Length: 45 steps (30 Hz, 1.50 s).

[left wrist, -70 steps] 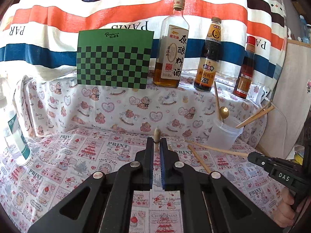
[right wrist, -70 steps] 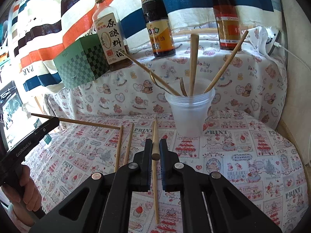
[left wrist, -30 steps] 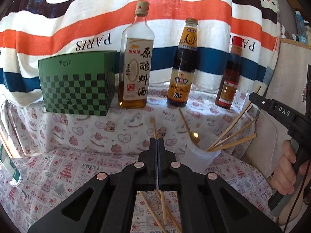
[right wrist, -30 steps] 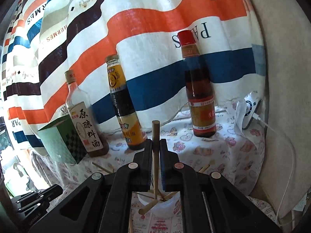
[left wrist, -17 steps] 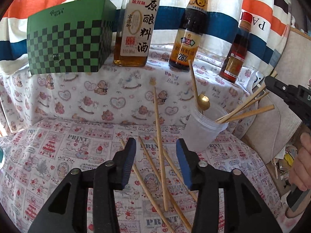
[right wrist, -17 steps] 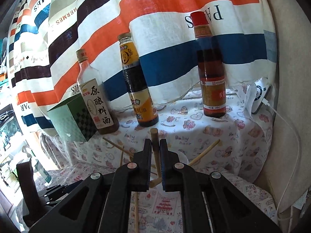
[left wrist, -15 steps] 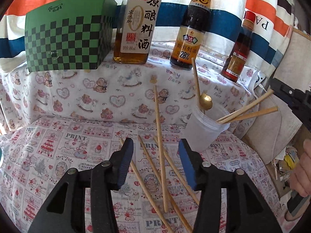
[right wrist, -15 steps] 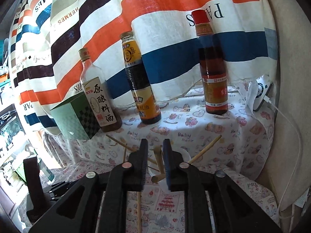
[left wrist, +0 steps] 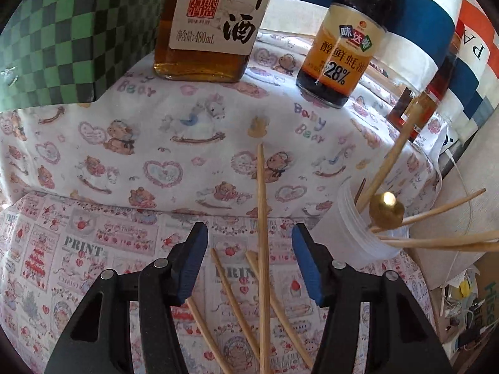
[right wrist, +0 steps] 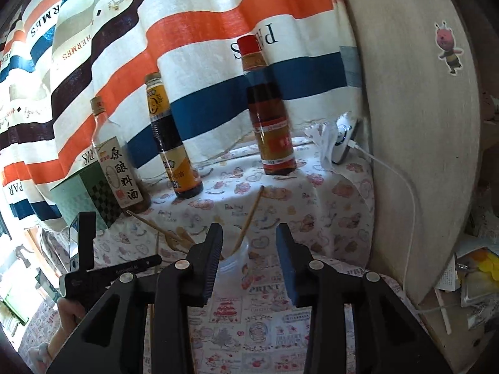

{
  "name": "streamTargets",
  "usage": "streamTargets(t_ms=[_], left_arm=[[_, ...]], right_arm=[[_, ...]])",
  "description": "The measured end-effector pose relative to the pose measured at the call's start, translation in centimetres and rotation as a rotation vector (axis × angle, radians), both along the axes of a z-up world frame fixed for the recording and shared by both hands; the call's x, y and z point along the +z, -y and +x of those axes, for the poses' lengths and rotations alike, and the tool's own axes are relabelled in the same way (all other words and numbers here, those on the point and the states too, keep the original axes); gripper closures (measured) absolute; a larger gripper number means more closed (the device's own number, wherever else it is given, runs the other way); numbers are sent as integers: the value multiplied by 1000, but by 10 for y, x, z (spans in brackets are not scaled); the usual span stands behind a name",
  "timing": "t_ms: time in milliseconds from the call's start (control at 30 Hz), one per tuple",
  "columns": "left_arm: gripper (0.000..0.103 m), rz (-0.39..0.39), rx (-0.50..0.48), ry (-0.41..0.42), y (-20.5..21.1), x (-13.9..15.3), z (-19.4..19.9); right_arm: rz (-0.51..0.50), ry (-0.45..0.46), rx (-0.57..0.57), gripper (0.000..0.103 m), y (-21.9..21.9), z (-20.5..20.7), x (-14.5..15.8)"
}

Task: Organize utensils
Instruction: 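Carry the left tool's chopstick over the clear cup, lower it in and open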

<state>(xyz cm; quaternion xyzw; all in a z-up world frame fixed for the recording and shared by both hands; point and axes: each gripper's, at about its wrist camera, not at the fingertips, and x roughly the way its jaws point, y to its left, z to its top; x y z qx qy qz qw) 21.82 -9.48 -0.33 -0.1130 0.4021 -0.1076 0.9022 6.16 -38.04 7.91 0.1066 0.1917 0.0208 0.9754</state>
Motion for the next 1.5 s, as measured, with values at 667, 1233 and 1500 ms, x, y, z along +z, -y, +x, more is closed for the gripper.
streamTargets(t_ms=[667,1233,1500], left_arm=[[97,62,-6,290,11,115,-86],[97,87,-24,491,66,173,-112],[97,-1,25,487,82,173,-52]], right_arm=[[-16,-78,18,65,1,18,-25],[66,-203,64,65,13,40,-45],[83,-228,79,65,14,44,-49]])
